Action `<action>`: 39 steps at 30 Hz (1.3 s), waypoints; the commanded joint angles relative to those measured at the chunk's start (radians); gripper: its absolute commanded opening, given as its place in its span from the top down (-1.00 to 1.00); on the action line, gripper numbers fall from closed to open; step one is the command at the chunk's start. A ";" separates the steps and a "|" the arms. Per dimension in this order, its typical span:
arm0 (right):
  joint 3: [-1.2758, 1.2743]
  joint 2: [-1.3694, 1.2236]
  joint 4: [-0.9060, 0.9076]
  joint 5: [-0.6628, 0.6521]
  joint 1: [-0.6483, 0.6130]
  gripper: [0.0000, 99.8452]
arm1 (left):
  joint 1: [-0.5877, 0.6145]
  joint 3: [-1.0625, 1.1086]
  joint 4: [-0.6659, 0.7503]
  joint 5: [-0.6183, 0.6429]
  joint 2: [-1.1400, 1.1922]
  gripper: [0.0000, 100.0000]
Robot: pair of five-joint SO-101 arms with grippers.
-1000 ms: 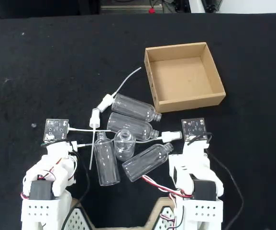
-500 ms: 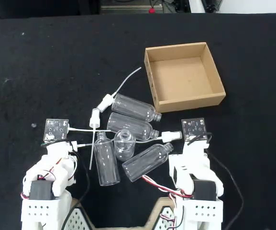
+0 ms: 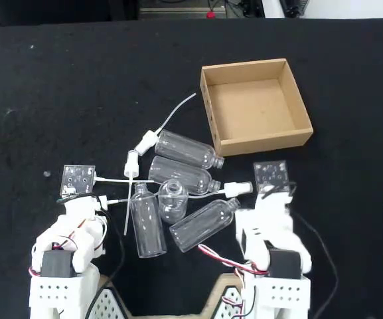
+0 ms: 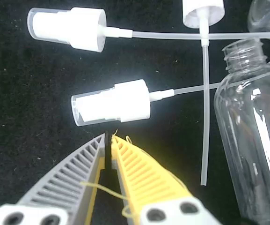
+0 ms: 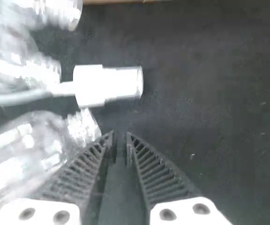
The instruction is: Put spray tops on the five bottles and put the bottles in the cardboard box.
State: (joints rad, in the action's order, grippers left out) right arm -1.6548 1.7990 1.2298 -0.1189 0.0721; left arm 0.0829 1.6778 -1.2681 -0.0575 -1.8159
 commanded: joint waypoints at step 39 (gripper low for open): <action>0.964 -0.806 0.252 -0.035 -0.789 0.37 | 0.001 0.021 -0.005 -0.002 -0.008 0.94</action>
State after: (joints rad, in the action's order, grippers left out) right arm -0.7495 0.9950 1.4354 -0.1634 -0.6291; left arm 0.0829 1.6778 -1.2681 -0.0575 -1.8159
